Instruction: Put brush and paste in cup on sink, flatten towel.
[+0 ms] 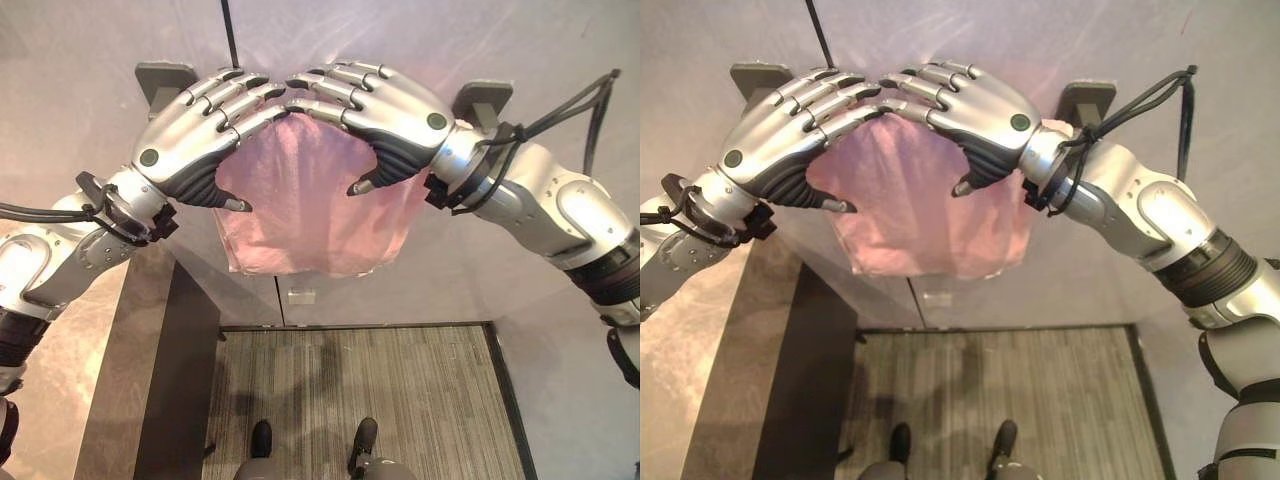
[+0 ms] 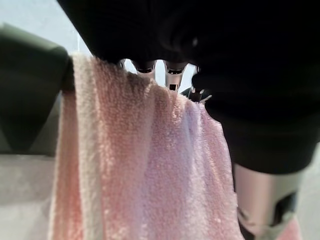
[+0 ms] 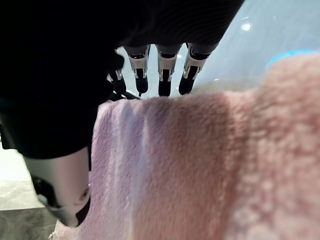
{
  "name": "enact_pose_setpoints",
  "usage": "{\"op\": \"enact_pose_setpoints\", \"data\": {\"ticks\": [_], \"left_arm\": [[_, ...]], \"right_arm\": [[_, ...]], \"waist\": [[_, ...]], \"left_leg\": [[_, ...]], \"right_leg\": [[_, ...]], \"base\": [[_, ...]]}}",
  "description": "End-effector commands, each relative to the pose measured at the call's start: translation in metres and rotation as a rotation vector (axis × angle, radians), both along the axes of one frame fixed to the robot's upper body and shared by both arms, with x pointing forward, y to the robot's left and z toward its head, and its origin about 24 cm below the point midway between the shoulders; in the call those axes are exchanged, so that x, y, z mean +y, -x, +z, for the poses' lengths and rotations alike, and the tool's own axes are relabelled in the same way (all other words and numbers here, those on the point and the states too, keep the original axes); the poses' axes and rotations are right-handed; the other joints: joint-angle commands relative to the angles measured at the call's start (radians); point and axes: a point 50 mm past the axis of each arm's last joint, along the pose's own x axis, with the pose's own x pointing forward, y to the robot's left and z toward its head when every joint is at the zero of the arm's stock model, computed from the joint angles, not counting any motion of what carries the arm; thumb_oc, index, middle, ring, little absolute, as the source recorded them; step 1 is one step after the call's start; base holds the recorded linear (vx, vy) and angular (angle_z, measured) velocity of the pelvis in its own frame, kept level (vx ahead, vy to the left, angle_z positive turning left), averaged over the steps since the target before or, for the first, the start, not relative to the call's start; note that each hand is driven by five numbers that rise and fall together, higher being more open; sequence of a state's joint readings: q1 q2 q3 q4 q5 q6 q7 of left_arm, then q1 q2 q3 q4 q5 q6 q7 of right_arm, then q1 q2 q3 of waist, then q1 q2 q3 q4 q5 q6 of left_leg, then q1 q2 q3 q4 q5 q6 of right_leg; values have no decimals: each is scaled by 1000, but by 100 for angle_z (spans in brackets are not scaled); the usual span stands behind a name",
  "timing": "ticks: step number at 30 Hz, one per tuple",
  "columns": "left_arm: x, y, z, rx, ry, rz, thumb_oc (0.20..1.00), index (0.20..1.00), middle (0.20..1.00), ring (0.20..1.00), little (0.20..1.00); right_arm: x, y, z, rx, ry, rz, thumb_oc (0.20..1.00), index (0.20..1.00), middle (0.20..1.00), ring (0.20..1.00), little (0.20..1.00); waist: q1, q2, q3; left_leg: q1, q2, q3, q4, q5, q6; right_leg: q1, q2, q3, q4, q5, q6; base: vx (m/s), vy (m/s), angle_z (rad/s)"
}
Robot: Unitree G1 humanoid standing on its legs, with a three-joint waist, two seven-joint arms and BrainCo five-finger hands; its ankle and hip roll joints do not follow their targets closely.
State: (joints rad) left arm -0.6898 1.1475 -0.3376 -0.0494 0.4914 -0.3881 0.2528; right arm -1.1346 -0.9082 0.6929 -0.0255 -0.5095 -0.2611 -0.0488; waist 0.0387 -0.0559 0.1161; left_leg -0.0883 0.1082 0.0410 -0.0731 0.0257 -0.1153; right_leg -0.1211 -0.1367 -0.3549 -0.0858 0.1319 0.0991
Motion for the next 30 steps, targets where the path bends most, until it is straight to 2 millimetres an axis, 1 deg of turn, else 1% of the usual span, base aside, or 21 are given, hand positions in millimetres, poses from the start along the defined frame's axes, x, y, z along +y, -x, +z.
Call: {"op": "enact_pose_setpoints", "data": {"ticks": [1, 3, 6, 11, 14, 16, 17, 20, 28, 29, 30], "left_arm": [[3, -6, 20, -70, 32, 43, 1000, 1000, 1000, 1000, 1000], [3, -6, 19, -63, 13, 48, 1000, 1000, 1000, 1000, 1000], [9, -5, 14, -37, -29, 77, 1000, 1000, 1000, 1000, 1000], [20, -2, 6, 14, -142, 134, 1000, 1000, 1000, 1000, 1000], [21, -1, 5, 23, -167, 145, 1000, 1000, 1000, 1000, 1000], [29, -1, -1, 62, -211, 182, 1000, 1000, 1000, 1000, 1000], [29, -1, -1, 63, -210, 182, 1000, 1000, 1000, 1000, 1000], [44, 4, -13, 137, -264, 239, 1000, 1000, 1000, 1000, 1000], [69, 13, -38, 243, -253, 319, 1000, 1000, 1000, 1000, 1000], [71, 14, -39, 249, -254, 326, 1000, 1000, 1000, 1000, 1000], [71, 15, -39, 250, -255, 327, 1000, 1000, 1000, 1000, 1000]], "right_arm": [[-1, -5, 19, -50, -30, -50, 1000, 1000, 1000, 1000, 1000], [-3, -5, 15, -37, -29, -53, 1000, 1000, 1000, 1000, 1000], [-10, -4, 9, -22, 0, -68, 1000, 1000, 1000, 1000, 1000], [-19, -3, -2, 0, 120, -113, 1000, 1000, 1000, 1000, 1000], [-22, -4, -4, 7, 135, -124, 1000, 1000, 1000, 1000, 1000], [-29, -5, -9, 18, 174, -155, 1000, 1000, 1000, 1000, 1000], [-28, -5, -9, 18, 174, -155, 1000, 1000, 1000, 1000, 1000], [-53, -9, -26, 84, 206, -237, 1000, 1000, 1000, 1000, 1000], [-77, -11, -41, 150, 179, -314, 1000, 1000, 1000, 1000, 1000], [-82, -12, -41, 152, 169, -329, 1000, 1000, 1000, 1000, 1000], [-81, -12, -41, 153, 169, -327, 1000, 1000, 1000, 1000, 1000]], "waist": [[2, -16, 11], [0, -12, 13], [-2, -7, 13], [-8, 6, 11], [-9, 10, 11], [-10, 17, 12], [-10, 17, 12], [-9, 34, 4], [1, 47, -12], [2, 49, -14], [1, 48, -14]], "left_leg": [[11, -35, 40, -14, 30, 33], [15, -35, 44, -14, 28, 34], [23, -36, 51, -14, 24, 35], [35, -35, 58, -14, 22, 32], [36, -35, 58, -14, 22, 31], [40, -33, 60, -14, 23, 29], [40, -33, 60, -14, 23, 29], [60, -30, 65, -14, 18, 24], [82, -21, 72, -14, 12, 18], [83, -21, 73, -14, 13, 17], [84, -20, 73, -14, 12, 17]], "right_leg": [[39, -50, 77, -1, -2, 97], [40, -50, 82, -1, -3, 97], [41, -49, 89, -1, -4, 98], [46, -50, 92, -1, -8, 100], [48, -49, 92, -1, -9, 100], [51, -50, 92, -1, -9, 102], [52, -50, 92, -1, -9, 102], [69, -50, 87, -1, -18, 102], [92, -47, 80, -1, -32, 102], [94, -47, 79, -1, -33, 102], [95, -47, 79, -1, -33, 102]], "base": [[38, 15, -2], [38, 13, -4], [39, 8, -8], [32, -3, -7], [0, 0, 0], [0, 0, 0], [0, 0, 0], [51, -38, -2], [13, -7, 0], [12, -13, -5], [19, -22, -7]]}}
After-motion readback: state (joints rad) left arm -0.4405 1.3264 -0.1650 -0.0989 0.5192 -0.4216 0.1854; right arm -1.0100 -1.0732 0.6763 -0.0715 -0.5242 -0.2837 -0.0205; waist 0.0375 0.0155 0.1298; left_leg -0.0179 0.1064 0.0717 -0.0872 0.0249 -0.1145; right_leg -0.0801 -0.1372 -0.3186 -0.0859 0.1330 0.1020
